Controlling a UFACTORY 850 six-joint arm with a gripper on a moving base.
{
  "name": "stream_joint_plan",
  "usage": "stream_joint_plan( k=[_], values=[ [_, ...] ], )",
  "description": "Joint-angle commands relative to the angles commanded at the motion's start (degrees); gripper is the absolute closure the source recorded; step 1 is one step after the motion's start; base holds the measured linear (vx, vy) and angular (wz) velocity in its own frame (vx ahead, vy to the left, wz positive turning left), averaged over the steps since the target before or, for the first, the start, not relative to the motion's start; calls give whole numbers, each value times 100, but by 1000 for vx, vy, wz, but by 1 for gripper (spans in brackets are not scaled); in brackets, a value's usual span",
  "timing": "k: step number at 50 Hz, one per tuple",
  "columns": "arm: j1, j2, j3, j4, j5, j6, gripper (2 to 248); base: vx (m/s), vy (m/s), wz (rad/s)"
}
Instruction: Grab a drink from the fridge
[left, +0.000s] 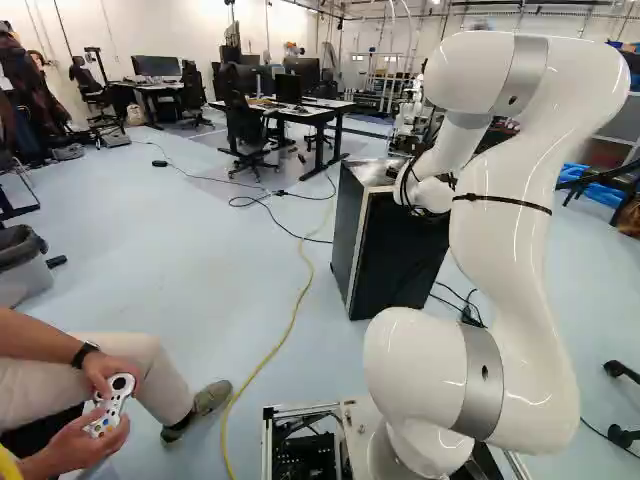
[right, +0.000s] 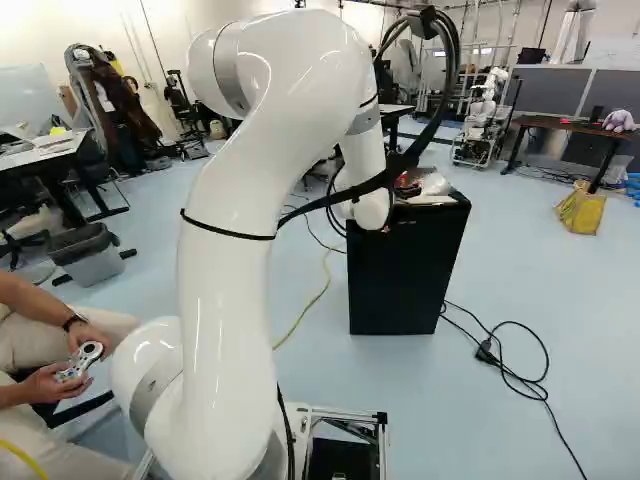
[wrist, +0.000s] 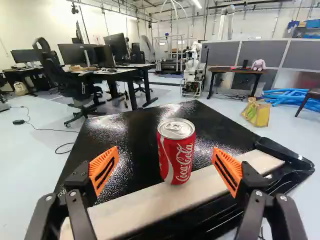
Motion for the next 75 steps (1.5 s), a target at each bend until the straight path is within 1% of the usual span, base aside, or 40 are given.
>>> stream_joint_plan(
  k=[26,75],
  values=[
    [-26,-139,-188,0,-128,0,3,0,0,0],
    [-57,-435,-597,0,-129,0,3,0,0,0]
  ],
)
